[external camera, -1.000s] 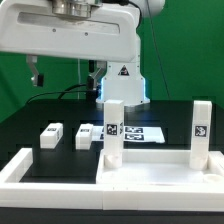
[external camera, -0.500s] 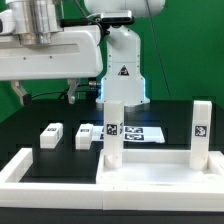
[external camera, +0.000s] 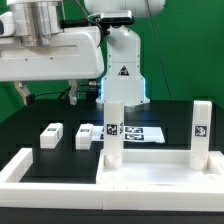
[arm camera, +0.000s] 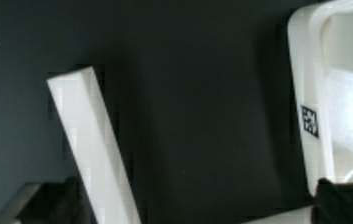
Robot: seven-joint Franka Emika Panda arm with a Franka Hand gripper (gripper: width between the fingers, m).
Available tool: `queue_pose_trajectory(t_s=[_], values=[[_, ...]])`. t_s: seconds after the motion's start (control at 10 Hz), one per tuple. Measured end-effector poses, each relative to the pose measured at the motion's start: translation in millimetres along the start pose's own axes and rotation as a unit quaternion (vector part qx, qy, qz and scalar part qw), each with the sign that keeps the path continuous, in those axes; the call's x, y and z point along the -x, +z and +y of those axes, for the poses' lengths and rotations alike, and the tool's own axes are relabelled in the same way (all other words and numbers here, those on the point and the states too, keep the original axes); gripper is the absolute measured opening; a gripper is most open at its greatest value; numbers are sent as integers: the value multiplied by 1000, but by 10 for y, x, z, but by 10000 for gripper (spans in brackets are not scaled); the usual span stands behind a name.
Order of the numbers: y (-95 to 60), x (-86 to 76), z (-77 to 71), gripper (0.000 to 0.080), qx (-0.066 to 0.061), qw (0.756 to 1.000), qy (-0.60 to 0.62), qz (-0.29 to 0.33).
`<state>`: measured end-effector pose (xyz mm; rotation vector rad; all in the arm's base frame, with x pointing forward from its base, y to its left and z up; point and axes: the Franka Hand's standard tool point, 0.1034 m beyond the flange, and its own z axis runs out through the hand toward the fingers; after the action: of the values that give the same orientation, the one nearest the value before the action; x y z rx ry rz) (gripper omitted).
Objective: Assemble desk
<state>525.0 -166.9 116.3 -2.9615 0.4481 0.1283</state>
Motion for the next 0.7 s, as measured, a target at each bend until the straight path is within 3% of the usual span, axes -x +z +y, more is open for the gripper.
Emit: queue_pose_trajectory(t_s=[0.3,0.4,0.7], values=[[175,481,170,649,-51,986,38,-153],[171,521,203,649,-64,976,50,-203],[226,560,178,649,-78,951,46,-296]])
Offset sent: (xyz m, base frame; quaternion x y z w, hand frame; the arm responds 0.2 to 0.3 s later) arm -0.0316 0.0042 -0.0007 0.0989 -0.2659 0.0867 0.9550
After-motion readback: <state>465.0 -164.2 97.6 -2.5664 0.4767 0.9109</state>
